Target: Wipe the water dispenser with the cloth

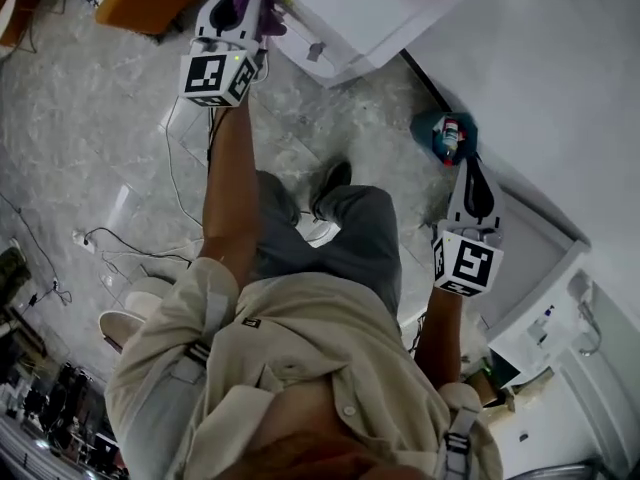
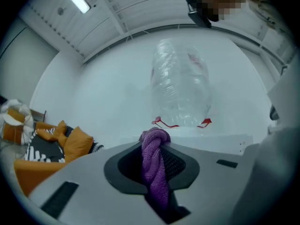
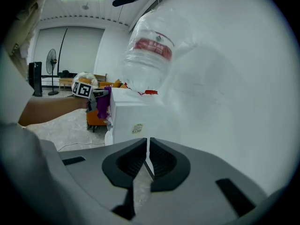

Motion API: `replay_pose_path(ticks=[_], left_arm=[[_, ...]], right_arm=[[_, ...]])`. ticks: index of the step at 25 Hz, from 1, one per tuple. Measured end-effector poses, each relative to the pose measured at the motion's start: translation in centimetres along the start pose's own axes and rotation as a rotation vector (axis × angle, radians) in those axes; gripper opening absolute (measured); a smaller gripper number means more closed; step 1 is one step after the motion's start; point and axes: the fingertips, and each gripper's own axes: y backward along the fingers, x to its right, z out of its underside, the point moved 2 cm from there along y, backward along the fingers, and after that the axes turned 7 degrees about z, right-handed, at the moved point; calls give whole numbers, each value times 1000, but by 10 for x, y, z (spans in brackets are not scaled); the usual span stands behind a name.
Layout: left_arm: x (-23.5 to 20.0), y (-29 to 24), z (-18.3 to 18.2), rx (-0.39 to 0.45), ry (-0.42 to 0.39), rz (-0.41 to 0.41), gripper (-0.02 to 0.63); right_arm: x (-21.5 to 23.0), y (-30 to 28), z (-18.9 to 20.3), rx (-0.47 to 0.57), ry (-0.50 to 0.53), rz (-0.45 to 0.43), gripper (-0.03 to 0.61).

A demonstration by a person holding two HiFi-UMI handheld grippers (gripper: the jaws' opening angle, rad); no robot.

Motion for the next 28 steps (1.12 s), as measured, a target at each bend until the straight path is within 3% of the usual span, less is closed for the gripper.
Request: replay_pose_path(ticks=[5, 17, 24, 28], left_arm=[[14, 0, 0, 6, 119, -24, 60], [133, 13, -1, -130, 304, 109, 60], [171, 21, -1, -253, 353, 209, 61], [185, 32, -21, -344, 287, 347, 71]], right_arm=[[17, 12, -14, -35, -2, -12, 28], [13, 15, -96, 2, -15, -108, 28], [19, 32, -147, 39, -5, -127, 28], [16, 41, -177, 77, -6, -159, 28]])
